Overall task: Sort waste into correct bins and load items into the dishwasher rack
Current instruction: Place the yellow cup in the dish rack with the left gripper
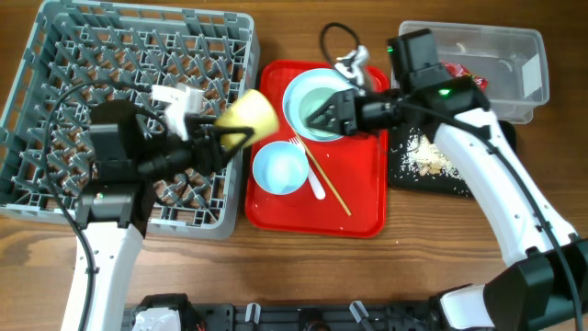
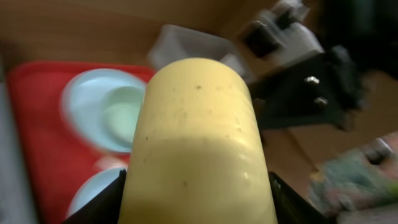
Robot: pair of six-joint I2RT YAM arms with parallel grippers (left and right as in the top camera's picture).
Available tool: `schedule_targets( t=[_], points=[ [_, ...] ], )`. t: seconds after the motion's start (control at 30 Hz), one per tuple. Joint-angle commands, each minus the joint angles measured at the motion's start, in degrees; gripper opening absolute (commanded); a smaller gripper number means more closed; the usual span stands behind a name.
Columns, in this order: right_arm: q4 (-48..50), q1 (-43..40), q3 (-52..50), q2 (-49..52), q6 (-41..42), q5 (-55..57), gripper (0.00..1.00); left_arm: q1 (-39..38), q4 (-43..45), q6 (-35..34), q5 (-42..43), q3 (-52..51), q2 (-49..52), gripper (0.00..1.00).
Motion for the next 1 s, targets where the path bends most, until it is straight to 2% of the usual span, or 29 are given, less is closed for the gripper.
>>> schedule_targets(
  t=[0.0, 0.07, 0.1, 0.2, 0.33, 0.43, 0.57, 0.63, 0.67, 0.7, 0.73, 0.77, 0.83, 0.9, 0.97],
  points=[
    [-5.73, -3.65, -0.33, -0.15, -5.57, 22.43, 0.46, 4.59, -7.58, 1.62, -26.03, 0.13, -0.55, 0.38],
    [-8.15, -4.98, -0.17, -1.84, -6.56, 25.92, 0.46, 6.47, -10.43, 1.64, -29.77, 0.13, -1.38, 0.35],
    [-9.60, -5.81, 0.04, -3.41, -6.97, 29.38, 0.47, 8.37, -11.91, 1.57, -31.41, 0.39, -2.45, 0.21],
    [-13.18, -8.13, 0.13, -8.79, -8.22, 34.93, 0.53, 13.35, -19.87, -0.11, -36.44, 4.70, -3.30, 0.04],
    [-16.65, -9.88, 0.13, -9.88, -8.26, 34.91, 0.55, 15.52, -27.32, -0.09, -41.92, 7.63, -3.04, 0.04],
    [-16.50, -9.88, 0.13, -9.86, -9.29, 34.91, 0.57, 15.52, -29.22, -0.07, -43.36, 7.63, -0.37, 0.04],
    [-16.68, -9.88, -0.09, -9.86, -9.53, 34.91, 0.60, 15.52, -28.94, -0.07, -47.67, 7.63, 9.11, 0.07],
    [-16.83, -9.88, -0.09, -9.86, -9.53, 34.91, 0.61, 15.52, -28.70, -0.07, -47.65, 7.63, 11.91, 0.13],
    [-16.87, -9.88, -0.09, -9.86, -9.53, 34.93, 0.61, 15.52, -28.65, -0.07, -47.65, 7.63, 13.49, 0.20],
    [-16.87, -9.88, -0.09, -9.86, -9.51, 34.93, 0.61, 15.52, -28.65, -0.07, -47.65, 7.63, 14.71, 0.23],
    [-16.87, -9.88, -0.09, -9.86, -9.53, 34.93, 0.61, 15.52, -28.65, -0.07, -47.65, 7.63, 15.96, 0.31],
    [-16.87, -9.88, -0.09, -9.86, -9.57, 34.91, 0.61, 15.52, -28.61, -0.07, -47.65, 7.63, 16.70, 0.43],
    [-16.98, -9.88, -0.09, -9.86, -9.53, 34.91, 0.62, 15.50, -27.85, -0.09, -47.58, 7.63, 17.70, 1.00],
    [-17.31, -9.88, -0.09, -9.86, -9.55, 34.91, 0.65, 15.50, -26.51, -0.09, -45.99, 7.76, 17.31, 1.00],
    [-17.77, -9.88, -0.09, -9.86, -9.55, 34.91, 0.75, 15.47, -25.88, -0.09, -42.25, 10.03, 16.52, 1.00]
  ],
)
